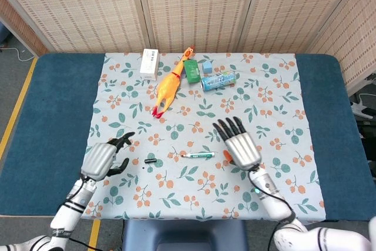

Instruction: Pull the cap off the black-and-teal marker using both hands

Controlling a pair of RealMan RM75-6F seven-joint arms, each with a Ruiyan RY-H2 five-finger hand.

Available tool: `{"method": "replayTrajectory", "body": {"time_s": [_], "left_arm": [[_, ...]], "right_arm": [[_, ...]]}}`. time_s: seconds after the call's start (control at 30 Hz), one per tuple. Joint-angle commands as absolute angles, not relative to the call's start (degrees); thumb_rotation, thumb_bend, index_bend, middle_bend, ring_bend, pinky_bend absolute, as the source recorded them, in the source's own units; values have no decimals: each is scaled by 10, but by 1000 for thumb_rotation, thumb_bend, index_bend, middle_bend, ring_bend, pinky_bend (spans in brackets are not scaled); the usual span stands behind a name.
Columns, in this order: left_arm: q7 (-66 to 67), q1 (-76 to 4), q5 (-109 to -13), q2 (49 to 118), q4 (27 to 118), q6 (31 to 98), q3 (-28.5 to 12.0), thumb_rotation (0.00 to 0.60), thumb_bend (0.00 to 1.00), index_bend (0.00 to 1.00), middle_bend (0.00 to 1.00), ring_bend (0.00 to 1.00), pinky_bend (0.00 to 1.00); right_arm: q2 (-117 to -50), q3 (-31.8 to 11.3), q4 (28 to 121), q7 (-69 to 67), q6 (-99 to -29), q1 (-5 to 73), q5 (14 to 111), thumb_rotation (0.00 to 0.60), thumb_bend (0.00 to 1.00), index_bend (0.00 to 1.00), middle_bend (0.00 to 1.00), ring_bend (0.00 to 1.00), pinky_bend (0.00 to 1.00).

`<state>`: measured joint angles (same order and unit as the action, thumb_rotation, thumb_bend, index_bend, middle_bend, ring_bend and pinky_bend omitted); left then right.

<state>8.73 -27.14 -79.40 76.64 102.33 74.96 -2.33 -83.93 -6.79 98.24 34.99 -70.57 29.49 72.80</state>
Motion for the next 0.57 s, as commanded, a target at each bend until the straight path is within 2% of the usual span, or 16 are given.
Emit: {"method": "replayTrajectory", "body": {"time_s": [0.03,0.13,0.27,0.37,0.57], "left_arm": [[-37,-169,-902,723,935,895,34,600,438,12,60,5,331],[-59,-123,-912,732,853,955,43,600,440,1,19,0,179],[-35,-95,-916,737,800,969,51,600,440,0,0,0,89],[-22,-90,-925,732,800,968,53,600,440,0,0,0,63],[5,-89,-918,728,817,934,51,600,444,0,0,0,61]], "right_arm": [[-719,-20,1047,301,-836,188,778,600,229,0,0,0,0],[-667,2,1030,253,-909,125,797,600,227,0,0,0,0],[-632,21,993,162,-990,54,825,600,224,0,0,0,0],[-616,30,981,145,-984,38,826,600,221,0,0,0,0],[-601,10,986,138,-985,29,821,600,220,0,0,0,0]]}}
